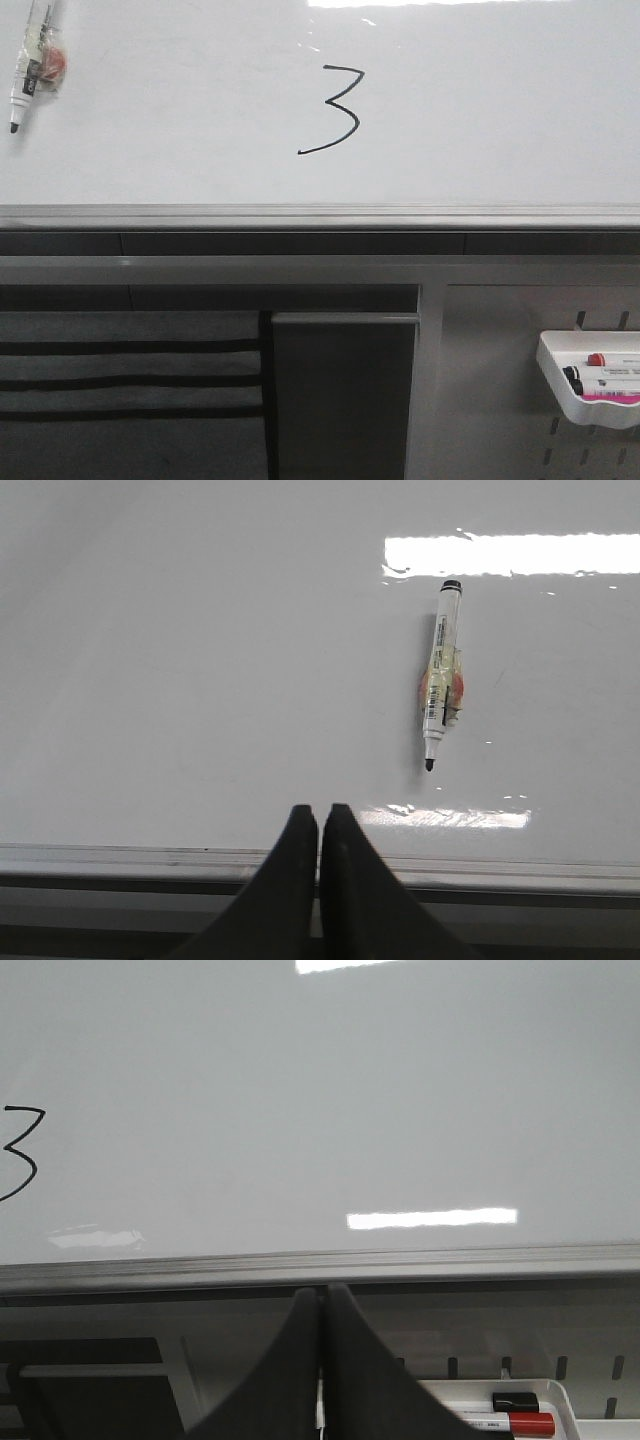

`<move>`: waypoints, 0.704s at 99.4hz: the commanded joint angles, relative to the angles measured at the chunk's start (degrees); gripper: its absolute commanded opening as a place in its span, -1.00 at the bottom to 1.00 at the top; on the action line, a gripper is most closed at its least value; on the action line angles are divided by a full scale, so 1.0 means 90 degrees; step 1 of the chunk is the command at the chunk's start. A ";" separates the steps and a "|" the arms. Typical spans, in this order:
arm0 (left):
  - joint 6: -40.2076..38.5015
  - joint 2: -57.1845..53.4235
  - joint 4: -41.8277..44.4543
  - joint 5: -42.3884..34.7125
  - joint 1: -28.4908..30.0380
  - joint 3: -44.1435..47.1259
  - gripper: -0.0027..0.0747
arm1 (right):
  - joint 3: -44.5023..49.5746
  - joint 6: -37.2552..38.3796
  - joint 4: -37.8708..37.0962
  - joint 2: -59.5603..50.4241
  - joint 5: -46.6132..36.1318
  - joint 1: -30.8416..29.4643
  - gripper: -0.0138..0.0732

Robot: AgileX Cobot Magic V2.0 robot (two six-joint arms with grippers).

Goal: Write number 3 on whiteboard

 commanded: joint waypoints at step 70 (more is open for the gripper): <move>0.0002 -0.0182 -0.0003 -0.0485 -0.0035 0.0044 -0.98 | 0.0164 0.2747 -0.2889 -0.0111 -0.1109 0.0003 -0.84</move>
